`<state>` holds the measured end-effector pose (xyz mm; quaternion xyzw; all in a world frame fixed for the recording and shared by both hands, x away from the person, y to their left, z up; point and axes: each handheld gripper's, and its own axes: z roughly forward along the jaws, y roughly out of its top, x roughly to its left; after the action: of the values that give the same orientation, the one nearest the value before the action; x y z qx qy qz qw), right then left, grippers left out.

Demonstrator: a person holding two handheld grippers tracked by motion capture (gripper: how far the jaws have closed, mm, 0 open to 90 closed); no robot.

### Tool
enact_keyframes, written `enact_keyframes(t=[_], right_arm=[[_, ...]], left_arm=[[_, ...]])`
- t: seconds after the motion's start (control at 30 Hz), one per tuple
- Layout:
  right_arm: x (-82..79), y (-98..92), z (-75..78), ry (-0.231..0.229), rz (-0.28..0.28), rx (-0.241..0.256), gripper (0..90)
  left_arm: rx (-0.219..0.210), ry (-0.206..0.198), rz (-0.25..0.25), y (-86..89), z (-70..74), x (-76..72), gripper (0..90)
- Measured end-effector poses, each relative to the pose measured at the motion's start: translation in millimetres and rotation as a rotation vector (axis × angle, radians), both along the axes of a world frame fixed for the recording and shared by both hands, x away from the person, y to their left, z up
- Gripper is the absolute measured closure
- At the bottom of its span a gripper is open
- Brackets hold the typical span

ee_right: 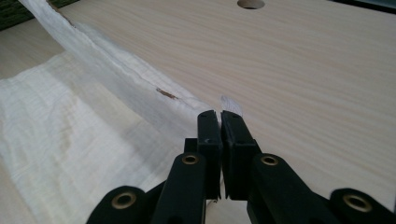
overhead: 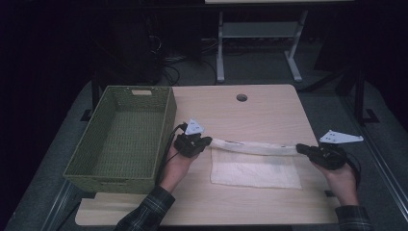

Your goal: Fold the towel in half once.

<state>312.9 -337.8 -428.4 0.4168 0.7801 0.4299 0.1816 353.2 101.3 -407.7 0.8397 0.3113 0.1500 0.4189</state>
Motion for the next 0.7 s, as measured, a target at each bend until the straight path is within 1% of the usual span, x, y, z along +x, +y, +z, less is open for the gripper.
enact_keyframes(t=[0.07, 0.3, 0.37, 0.4, 0.47, 0.53, 0.6, 0.63, 0.7], right_arm=[[-5.5, 0.6, -2.5, 0.011, 0.002, -0.006, 86.8], [-26.8, -3.2, -4.2, 0.010, 0.016, -0.017, 86.8], [-33.7, -5.3, -4.4, 0.012, 0.017, -0.014, 86.8], [-33.7, -5.3, -4.4, 0.012, 0.017, -0.014, 86.8], [-41.1, -5.9, -6.0, 0.012, 0.022, -0.012, 86.7], [-43.5, -5.0, -8.2, 0.019, 0.029, -0.024, 86.5], [-45.3, -4.2, -11.0, 0.031, 0.035, -0.037, 86.4], [-46.7, -3.9, -12.0, 0.034, 0.035, -0.039, 86.4], [-50.5, -4.8, -12.8, 0.036, 0.038, -0.037, 86.4]], left_arm=[[-0.009, 0.014, -0.003, 0.2, -1.9, -3.8, 88.0], [0.011, 0.012, -0.044, -0.7, -4.3, -22.1, 88.0], [0.014, 0.014, -0.053, -0.5, -5.1, -26.1, 88.0], [0.014, 0.014, -0.053, -0.5, -5.1, -26.1, 88.0], [0.032, 0.023, -0.063, -1.4, -9.9, -30.7, 88.0], [0.047, 0.040, -0.071, -2.4, -14.9, -33.0, 88.0], [0.062, 0.049, -0.081, -3.6, -18.6, -35.6, 88.0], [0.059, 0.055, -0.085, -4.0, -20.0, -37.1, 88.0], [0.067, 0.062, -0.095, -3.6, -21.2, -40.9, 88.0]])
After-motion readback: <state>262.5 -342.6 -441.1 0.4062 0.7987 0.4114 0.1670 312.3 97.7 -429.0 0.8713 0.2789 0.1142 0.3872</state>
